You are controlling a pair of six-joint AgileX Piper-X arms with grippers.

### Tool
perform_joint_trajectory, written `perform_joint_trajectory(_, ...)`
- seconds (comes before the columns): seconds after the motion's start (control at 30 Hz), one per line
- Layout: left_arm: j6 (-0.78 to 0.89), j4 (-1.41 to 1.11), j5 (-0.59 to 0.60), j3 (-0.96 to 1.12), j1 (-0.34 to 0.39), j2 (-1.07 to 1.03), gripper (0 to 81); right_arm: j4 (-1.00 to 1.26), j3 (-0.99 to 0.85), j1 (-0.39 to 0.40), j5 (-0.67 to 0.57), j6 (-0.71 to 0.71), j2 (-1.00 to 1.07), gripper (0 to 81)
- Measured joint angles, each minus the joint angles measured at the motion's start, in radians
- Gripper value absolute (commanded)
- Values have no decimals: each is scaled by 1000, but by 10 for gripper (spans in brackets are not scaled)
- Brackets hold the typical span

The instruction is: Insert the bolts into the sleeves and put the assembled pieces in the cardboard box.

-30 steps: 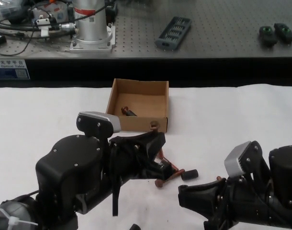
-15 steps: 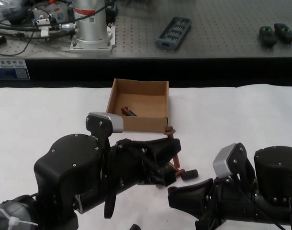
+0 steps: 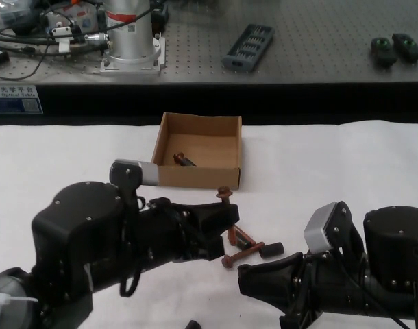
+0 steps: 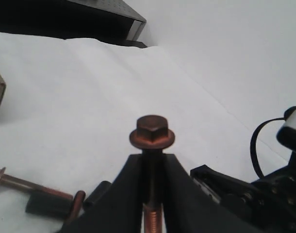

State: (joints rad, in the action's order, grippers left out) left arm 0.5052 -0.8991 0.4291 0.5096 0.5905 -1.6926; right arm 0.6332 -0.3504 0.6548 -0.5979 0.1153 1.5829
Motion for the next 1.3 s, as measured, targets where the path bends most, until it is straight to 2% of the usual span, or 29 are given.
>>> perform_joint_trajectory(0.2, 4, 43, 111, 0, -15, 0, 6, 5, 0, 0, -18, 0, 0, 23)
perform_joint_trajectory(0.47, 19, 51, 187, 0, -15, 0, 6, 6, 0, 0, -23, -19, 0, 23)
perform_joint_trajectory(1.3, 56, 43, 232, 0, -21, 0, 6, 25, -28, 0, -54, -4, 2, 23)
